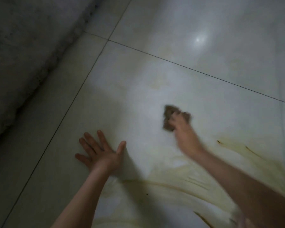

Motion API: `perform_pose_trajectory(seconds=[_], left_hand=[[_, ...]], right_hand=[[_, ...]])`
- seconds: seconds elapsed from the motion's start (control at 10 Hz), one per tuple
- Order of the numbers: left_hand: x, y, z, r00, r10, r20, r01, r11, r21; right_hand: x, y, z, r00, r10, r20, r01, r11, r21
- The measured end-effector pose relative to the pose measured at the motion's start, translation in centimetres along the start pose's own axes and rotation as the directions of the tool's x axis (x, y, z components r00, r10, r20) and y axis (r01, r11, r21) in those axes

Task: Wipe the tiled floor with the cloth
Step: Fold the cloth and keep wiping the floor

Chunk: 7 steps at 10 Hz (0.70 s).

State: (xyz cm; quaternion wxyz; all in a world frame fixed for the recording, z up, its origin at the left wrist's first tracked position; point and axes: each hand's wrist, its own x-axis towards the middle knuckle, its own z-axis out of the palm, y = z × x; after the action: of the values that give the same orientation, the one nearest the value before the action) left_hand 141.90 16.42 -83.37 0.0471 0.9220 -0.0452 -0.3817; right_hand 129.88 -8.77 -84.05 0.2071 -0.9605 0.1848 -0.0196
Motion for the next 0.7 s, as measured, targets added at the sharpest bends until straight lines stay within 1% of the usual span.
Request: perform_pose_trajectory(seconds=[0.1, 0.2, 0.3, 0.4, 0.5, 0.6, 0.7], left_hand=[[0.2, -0.1, -0.1, 1.0, 0.004, 0.011, -0.004, 1.0, -0.005], [0.3, -0.1, -0.1, 1.0, 0.009, 0.004, -0.009, 1.0, -0.013], [0.4, -0.1, 0.6, 0.998, 0.014, -0.056, -0.015, 1.0, 0.0], [0.9, 0.0, 0.9, 0.995, -0.015, -0.095, 0.017, 1.0, 0.013], [1.2, 0.2, 1.1, 0.992, -0.061, -0.112, 0.065, 0.997, 0.035], [0.6, 1.0, 0.9, 0.98, -0.095, -0.176, 0.112, 0.989, 0.093], [-1.5, 2.7, 1.0, 0.953, 0.024, -0.301, 0.016, 0.992, 0.128]], right_hand=[[-6.0, -4.5, 1.5, 0.932, -0.31, 0.186, 0.312, 0.95, 0.021], [-4.4, -1.6, -1.5, 0.864, -0.414, 0.288, 0.427, 0.904, 0.017], [0.2, 4.4, -4.1, 0.992, -0.042, 0.123, 0.052, 0.996, -0.076], [0.6, 5.8, -4.0, 0.976, 0.21, 0.054, -0.209, 0.978, -0.02], [-4.2, 2.0, -1.1, 0.99, 0.13, 0.058, -0.132, 0.991, 0.02], [-9.9, -1.6, 0.0, 0.968, -0.195, 0.157, 0.167, 0.971, 0.173], [-9.8, -0.4, -2.8, 0.97, -0.163, 0.179, 0.105, 0.95, 0.293]])
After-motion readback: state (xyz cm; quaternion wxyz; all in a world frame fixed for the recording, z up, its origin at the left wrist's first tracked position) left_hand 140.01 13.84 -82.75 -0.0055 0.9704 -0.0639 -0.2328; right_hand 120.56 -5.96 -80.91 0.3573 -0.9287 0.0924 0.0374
